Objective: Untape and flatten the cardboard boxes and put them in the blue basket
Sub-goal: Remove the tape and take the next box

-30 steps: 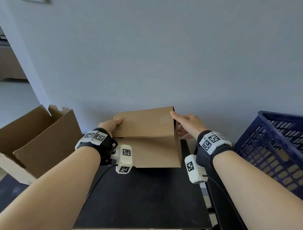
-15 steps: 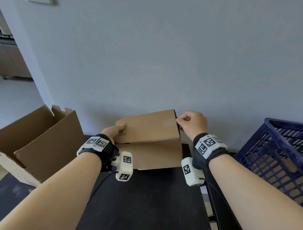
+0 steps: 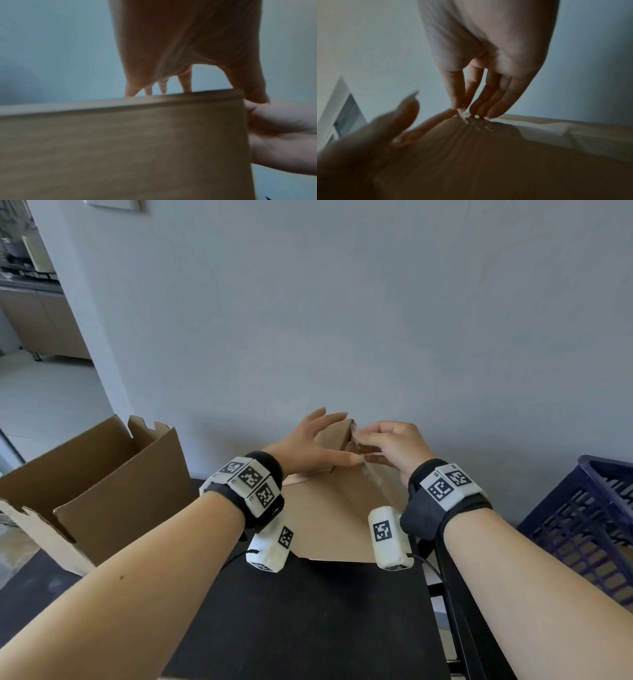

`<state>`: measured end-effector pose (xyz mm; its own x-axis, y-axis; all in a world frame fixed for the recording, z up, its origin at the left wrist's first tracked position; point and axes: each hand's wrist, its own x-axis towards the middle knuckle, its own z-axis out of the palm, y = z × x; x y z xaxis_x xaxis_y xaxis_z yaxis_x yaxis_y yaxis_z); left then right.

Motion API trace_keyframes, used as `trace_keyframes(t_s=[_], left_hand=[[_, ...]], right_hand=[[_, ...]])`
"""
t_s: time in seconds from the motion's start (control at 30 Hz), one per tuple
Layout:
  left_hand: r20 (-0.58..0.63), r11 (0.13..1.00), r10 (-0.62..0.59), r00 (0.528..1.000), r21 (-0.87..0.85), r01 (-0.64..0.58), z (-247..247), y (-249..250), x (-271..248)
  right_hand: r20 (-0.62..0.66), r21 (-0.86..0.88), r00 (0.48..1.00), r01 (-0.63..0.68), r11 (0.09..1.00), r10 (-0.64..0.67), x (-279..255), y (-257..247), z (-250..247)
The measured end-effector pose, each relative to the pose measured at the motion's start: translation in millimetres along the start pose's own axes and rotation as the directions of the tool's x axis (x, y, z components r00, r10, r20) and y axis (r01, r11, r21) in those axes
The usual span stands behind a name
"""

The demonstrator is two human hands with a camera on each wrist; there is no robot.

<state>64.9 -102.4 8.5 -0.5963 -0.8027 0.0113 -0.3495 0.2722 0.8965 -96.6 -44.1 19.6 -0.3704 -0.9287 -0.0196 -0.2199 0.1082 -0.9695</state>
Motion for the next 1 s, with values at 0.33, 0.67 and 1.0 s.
trace_keyframes(t_s=[0.33,0.67,1.0], left_hand=[[-0.008,0.992,0.005,1.0,0.122,-0.004,-9,-13,0],[-0.157,0.997,-0.071,0.985,-0.029,0.067,-32,-48,-18],[-0.144,0.972,-0.196,0.97,-0.156,0.173,-61,-79,-34]], right_hand=[[0.011,-0.01,0.998,-0.06,0.998,0.06,6,-3,31],[-0.036,-0.06,0.984,-0.178,0.982,0.176,10,8,84],[-0.094,-0.088,0.97,-0.232,0.969,0.224,15,15,107]])
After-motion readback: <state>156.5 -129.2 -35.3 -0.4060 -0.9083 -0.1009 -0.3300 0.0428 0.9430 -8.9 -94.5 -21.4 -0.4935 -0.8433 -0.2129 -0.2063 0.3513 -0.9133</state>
